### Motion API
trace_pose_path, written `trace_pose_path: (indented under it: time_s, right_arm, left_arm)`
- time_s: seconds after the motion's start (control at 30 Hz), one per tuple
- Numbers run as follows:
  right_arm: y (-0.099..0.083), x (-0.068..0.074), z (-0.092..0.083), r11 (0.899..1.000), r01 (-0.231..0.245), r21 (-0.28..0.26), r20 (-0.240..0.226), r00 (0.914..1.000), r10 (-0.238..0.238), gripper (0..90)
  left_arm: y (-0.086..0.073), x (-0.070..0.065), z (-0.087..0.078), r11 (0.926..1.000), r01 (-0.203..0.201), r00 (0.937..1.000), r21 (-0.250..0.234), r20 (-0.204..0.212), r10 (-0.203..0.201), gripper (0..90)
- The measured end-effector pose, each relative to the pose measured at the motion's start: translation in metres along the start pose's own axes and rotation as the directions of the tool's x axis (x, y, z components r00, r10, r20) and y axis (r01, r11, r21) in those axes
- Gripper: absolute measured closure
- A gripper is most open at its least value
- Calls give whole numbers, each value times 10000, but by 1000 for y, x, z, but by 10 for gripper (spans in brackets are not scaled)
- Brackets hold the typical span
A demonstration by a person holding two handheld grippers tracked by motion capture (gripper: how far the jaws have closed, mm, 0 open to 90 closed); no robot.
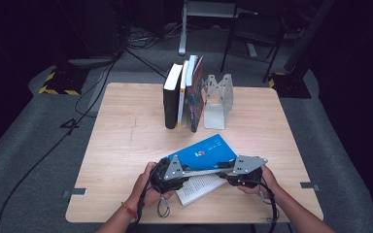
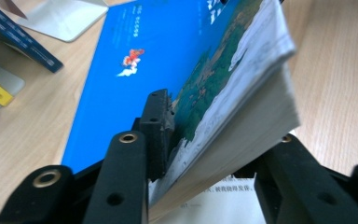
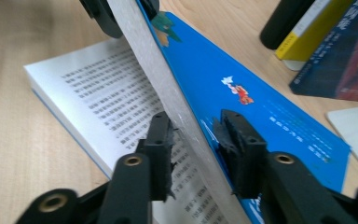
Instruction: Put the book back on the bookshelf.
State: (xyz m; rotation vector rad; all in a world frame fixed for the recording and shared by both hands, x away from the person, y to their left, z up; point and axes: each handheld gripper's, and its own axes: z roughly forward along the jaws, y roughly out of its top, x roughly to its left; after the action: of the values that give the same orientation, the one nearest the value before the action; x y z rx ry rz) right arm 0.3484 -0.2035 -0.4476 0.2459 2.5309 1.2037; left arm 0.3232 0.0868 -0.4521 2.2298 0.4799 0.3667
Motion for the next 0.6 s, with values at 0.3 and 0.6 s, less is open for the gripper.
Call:
trace_pose_path:
  time_s: [0.3, 0.6]
  right_arm:
    - [-23, -21, -2, 9990, -285, 340, 475, 9985, 268, 446]
    - [-21, -17, -2, 9992, 393, -57, 413, 9984, -391, 687]
  left_arm:
    - [-13, 21, -13, 9990, 312, 9977, -320, 615, -292, 683]
    - [-17, 26, -27, 9986, 490, 9987, -188, 157, -487, 486]
